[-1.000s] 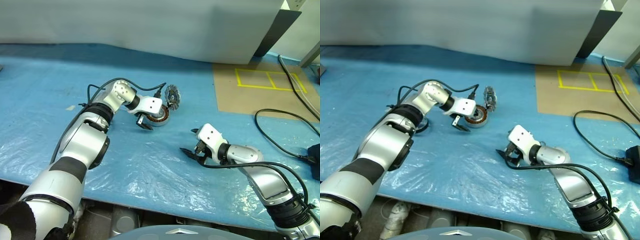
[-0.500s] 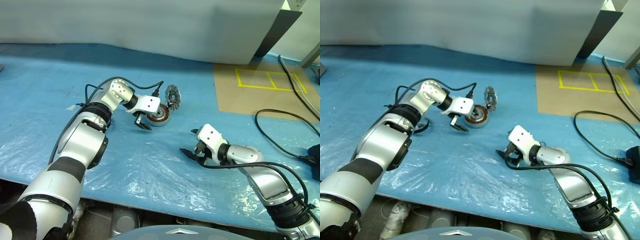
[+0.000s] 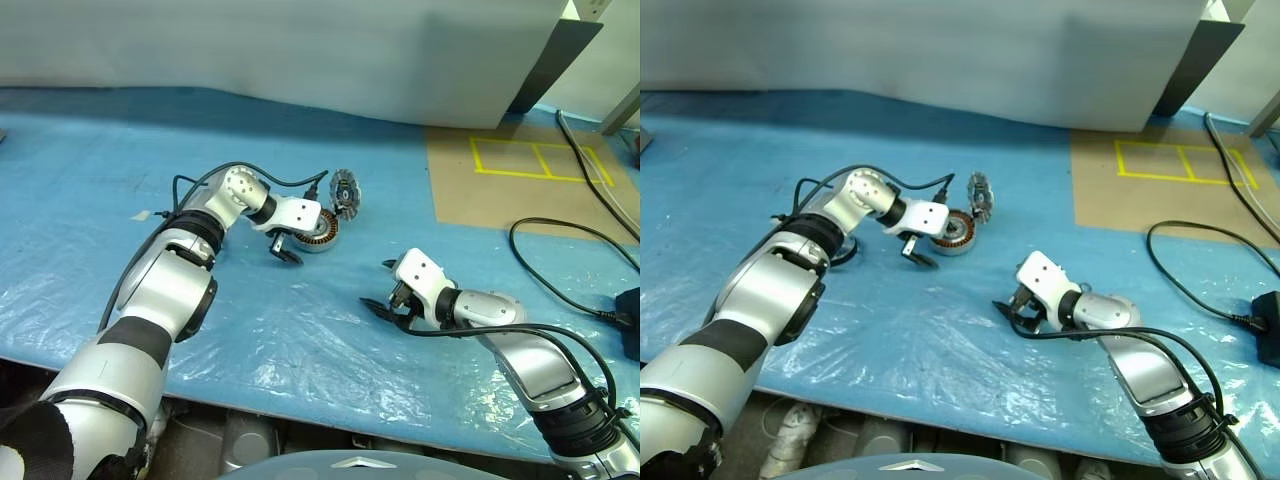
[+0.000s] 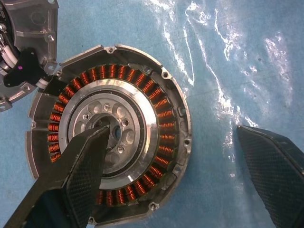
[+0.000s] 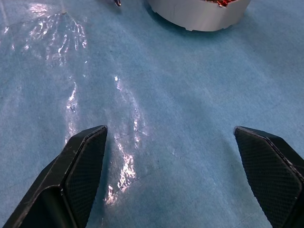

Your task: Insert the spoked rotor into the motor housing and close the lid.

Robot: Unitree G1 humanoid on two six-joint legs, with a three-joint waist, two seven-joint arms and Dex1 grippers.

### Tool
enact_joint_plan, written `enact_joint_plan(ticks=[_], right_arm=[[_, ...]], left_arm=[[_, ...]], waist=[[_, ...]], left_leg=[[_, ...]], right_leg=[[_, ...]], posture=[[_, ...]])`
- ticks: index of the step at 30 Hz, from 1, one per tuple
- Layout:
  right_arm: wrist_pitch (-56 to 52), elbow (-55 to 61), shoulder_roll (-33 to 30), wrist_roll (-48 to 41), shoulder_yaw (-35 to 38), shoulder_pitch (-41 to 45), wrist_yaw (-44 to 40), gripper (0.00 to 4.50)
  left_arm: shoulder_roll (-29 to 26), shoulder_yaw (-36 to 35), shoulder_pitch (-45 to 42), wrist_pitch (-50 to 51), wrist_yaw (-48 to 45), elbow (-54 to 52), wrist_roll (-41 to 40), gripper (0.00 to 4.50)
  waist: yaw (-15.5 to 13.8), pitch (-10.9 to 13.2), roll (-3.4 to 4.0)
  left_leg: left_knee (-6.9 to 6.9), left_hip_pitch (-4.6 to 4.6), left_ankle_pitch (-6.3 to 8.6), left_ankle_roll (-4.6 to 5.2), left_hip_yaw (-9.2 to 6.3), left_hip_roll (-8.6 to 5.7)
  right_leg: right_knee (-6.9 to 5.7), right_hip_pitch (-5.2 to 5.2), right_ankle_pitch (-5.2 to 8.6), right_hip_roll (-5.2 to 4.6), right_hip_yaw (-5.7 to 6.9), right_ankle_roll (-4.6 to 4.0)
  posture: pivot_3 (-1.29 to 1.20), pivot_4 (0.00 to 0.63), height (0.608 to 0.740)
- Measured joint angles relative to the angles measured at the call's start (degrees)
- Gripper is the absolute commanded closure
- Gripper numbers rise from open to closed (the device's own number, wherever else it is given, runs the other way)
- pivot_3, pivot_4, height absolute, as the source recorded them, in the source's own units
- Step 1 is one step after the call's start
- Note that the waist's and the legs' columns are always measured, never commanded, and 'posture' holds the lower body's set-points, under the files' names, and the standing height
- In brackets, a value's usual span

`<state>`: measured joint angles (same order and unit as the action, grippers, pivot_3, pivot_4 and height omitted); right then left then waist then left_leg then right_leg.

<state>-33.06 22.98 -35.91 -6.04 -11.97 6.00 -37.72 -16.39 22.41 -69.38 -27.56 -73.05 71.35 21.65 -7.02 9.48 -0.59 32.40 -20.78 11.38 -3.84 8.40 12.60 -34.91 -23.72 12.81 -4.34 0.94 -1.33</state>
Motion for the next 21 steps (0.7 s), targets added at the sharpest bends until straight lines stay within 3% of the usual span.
enact_joint_plan(ticks=[3,7,10,15,21], right_arm=[[-0.06,0.01,0.01,0.00,0.00,-0.01,0.18,0.00],[-0.09,0.03,0.05,0.00,0.00,-0.02,0.44,0.00],[-0.09,0.03,0.13,0.00,0.00,-0.04,0.66,0.00],[-0.08,0.03,0.42,0.00,0.00,-0.20,0.98,0.00],[-0.19,0.13,0.61,-0.37,0.20,-0.39,1.01,0.00]], left_arm=[[0.20,0.33,0.00,0.05,0.53,0.00,0.21,0.19],[0.21,0.48,-0.01,-0.61,0.76,-0.07,0.39,1.23],[0.23,0.64,-0.01,-0.74,1.99,-0.06,0.90,1.23],[-0.52,0.70,-0.01,-2.36,-1.41,-0.71,0.76,2.36],[-0.81,0.64,0.46,-1.58,-1.73,-1.58,0.64,2.36]], waist=[[0.00,0.00,0.00],[0.02,0.00,0.00],[0.07,0.00,0.00],[0.04,0.00,0.01],[-0.06,-0.02,0.03]], left_leg=[[0.01,0.00,0.00,0.00,0.00,0.00],[0.01,0.01,0.00,0.00,0.00,0.00],[0.00,0.02,0.00,0.00,0.00,0.00],[-0.02,0.05,0.00,0.00,0.00,0.00],[-0.06,0.58,0.01,0.00,0.06,0.00]], right_leg=[[0.00,0.00,0.00,0.00,0.00,0.00],[0.00,0.00,0.00,0.00,-0.01,0.00],[0.00,0.01,0.00,0.00,-0.01,0.00],[0.00,0.03,0.00,0.00,-0.02,0.00],[0.11,0.52,0.07,-0.04,-0.06,-0.10]], posture=[[0.00,0.150,0.740],[0.00,0.150,0.740],[0.00,0.150,0.740],[0.00,0.150,0.740],[0.00,0.150,0.740]])
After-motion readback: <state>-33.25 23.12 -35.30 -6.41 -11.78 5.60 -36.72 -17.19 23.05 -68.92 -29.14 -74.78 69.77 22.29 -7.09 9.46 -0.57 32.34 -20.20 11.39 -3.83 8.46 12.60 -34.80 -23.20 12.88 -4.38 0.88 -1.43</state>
